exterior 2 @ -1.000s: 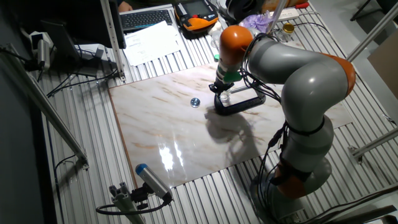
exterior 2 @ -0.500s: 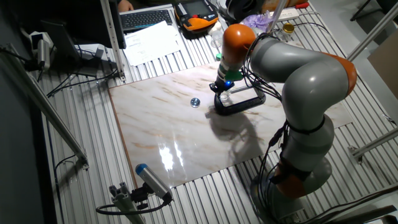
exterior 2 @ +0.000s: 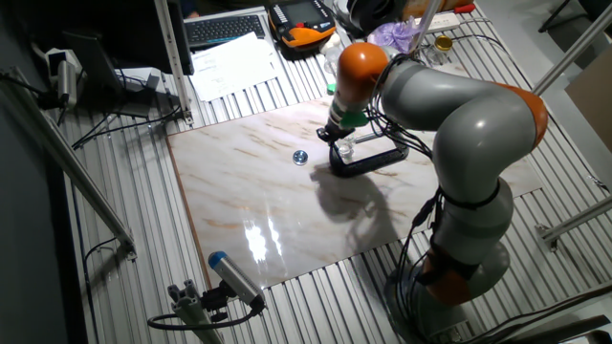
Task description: Screw the lid onto the jar
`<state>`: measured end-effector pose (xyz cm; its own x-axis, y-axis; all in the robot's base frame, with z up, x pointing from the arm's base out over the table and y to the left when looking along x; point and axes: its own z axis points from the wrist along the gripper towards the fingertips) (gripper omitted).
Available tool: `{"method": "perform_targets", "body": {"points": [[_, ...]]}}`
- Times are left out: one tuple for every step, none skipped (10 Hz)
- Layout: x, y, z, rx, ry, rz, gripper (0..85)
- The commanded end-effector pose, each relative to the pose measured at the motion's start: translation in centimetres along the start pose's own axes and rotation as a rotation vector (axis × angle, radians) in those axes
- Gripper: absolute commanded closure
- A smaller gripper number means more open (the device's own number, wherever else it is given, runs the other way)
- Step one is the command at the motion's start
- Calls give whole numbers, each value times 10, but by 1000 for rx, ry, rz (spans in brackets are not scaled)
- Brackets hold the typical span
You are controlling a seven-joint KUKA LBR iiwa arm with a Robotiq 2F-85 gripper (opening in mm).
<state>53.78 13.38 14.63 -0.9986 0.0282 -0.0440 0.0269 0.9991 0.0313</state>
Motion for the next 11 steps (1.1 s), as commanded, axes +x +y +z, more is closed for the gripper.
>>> {"method": "perform_targets", "body": {"points": [[-4, 6, -2, 11, 1, -4, 850], [-7, 13, -1, 28, 3, -17, 850], [-9, 20, 3, 50, 4, -32, 850], [-10, 28, 10, 47, 7, -30, 850], [-10, 35, 16, 51, 5, -32, 850], [-12, 39, 20, 42, 6, -36, 850], [-15, 41, 23, 36, 9, -41, 850], [-18, 44, 27, 30, 11, -41, 850], [-20, 45, 32, 24, 12, -42, 850], [-21, 46, 37, 16, 14, -44, 850], [-22, 47, 41, 14, 12, -44, 850]]}}
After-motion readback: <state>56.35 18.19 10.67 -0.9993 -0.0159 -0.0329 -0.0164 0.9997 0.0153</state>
